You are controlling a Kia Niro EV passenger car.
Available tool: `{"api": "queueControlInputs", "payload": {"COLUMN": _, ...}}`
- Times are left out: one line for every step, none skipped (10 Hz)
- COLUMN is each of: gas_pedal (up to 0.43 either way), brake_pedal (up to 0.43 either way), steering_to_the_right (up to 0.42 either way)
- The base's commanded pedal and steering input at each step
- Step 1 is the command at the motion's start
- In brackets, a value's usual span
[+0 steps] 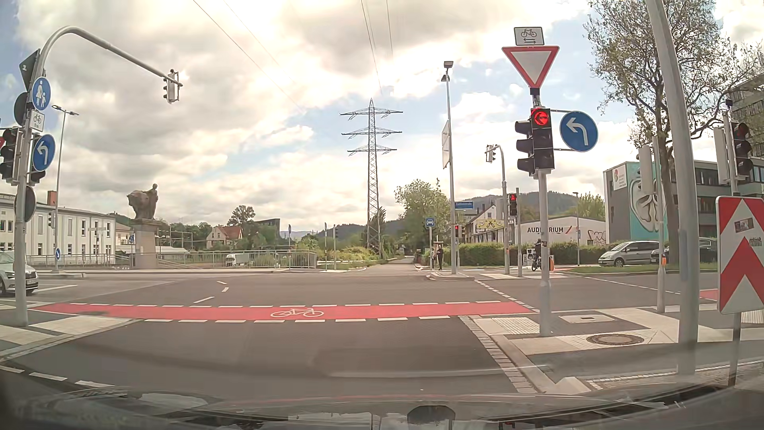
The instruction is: Follow the waypoints while adhering to traffic rules and regulations
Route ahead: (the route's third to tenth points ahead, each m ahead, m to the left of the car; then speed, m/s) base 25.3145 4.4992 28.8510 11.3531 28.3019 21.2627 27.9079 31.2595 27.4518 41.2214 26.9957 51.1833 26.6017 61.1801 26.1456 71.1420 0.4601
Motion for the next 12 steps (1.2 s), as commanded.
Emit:
{"api": "queueControlInputs", "payload": {"gas_pedal": 0.000, "brake_pedal": 0.134, "steering_to_the_right": -0.005}}
{"api": "queueControlInputs", "payload": {"gas_pedal": 0.000, "brake_pedal": 0.140, "steering_to_the_right": -0.005}}
{"api": "queueControlInputs", "payload": {"gas_pedal": 0.000, "brake_pedal": 0.140, "steering_to_the_right": -0.005}}
{"api": "queueControlInputs", "payload": {"gas_pedal": 0.000, "brake_pedal": 0.140, "steering_to_the_right": -0.006}}
{"api": "queueControlInputs", "payload": {"gas_pedal": 0.000, "brake_pedal": 0.140, "steering_to_the_right": -0.005}}
{"api": "queueControlInputs", "payload": {"gas_pedal": 0.000, "brake_pedal": 0.140, "steering_to_the_right": -0.005}}
{"api": "queueControlInputs", "payload": {"gas_pedal": 0.000, "brake_pedal": 0.140, "steering_to_the_right": -0.006}}
{"api": "queueControlInputs", "payload": {"gas_pedal": 0.000, "brake_pedal": 0.152, "steering_to_the_right": -0.006}}
{"api": "queueControlInputs", "payload": {"gas_pedal": 0.000, "brake_pedal": 0.159, "steering_to_the_right": -0.005}}
{"api": "queueControlInputs", "payload": {"gas_pedal": 0.000, "brake_pedal": 0.177, "steering_to_the_right": -0.005}}
{"api": "queueControlInputs", "payload": {"gas_pedal": 0.000, "brake_pedal": 0.189, "steering_to_the_right": -0.005}}
{"api": "queueControlInputs", "payload": {"gas_pedal": 0.000, "brake_pedal": 0.201, "steering_to_the_right": -0.004}}
